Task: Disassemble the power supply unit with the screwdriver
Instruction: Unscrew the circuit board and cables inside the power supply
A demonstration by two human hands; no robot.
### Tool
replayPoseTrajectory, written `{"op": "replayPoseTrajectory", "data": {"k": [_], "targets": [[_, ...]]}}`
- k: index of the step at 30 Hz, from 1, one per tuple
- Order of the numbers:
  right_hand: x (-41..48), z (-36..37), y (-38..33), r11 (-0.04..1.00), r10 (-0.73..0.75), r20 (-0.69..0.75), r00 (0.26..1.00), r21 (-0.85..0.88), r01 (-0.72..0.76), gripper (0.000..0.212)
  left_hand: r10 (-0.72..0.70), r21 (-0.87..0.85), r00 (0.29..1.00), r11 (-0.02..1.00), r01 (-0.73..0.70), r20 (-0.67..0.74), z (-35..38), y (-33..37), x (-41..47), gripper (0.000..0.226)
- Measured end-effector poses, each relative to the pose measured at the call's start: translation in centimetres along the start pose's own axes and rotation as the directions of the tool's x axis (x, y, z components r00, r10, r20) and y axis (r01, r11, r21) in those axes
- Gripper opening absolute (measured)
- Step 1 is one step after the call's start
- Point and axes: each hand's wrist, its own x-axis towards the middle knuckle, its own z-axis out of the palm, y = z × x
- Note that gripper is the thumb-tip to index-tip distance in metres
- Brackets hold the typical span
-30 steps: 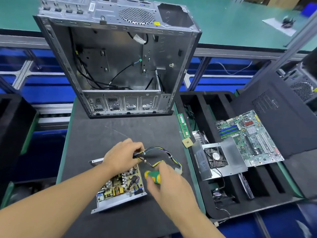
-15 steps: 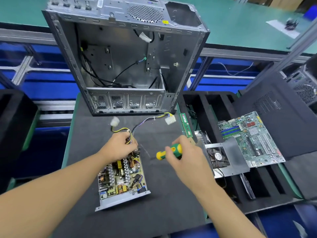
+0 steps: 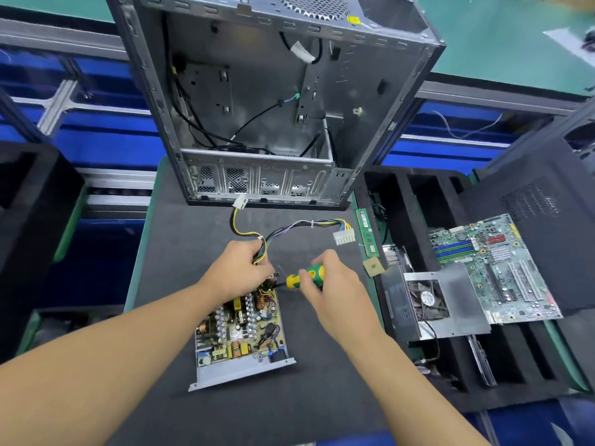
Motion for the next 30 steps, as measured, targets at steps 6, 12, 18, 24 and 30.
{"op": "replayPoseTrajectory", "data": {"k": [6, 12, 18, 24, 30], "targets": [[0.0, -0.3, 0.0, 1.000, -0.005, 0.008, 1.000, -0.007, 0.005, 0.025, -0.009, 0.003, 1.000, 1.000, 0.009, -0.008, -0.1, 0.1, 0.0, 0.009], [0.0, -0.5, -0.7, 0.994, -0.028, 0.018, 0.999, -0.102, 0.030, 0.029, -0.021, 0.011, 1.000, 1.000, 0.021, -0.019, -0.1, 0.2, -0.1, 0.009], [0.3, -0.3, -2.5, 0.928, -0.104, 0.050, 0.993, -0.354, 0.115, 0.039, -0.017, 0.016, 0.999, 1.000, 0.017, -0.029, -0.1, 0.3, -0.2, 0.012], [1.0, -0.4, -3.1, 0.941, -0.139, 0.166, 0.976, -0.284, 0.182, 0.041, -0.016, 0.004, 0.999, 1.000, 0.017, -0.036, -0.1, 0.3, -0.2, 0.012], [1.5, -1.4, -1.0, 0.985, -0.051, 0.114, 0.992, -0.159, 0.068, 0.036, -0.013, 0.018, 0.999, 1.000, 0.014, -0.043, -0.1, 0.2, -0.1, 0.012]]}}
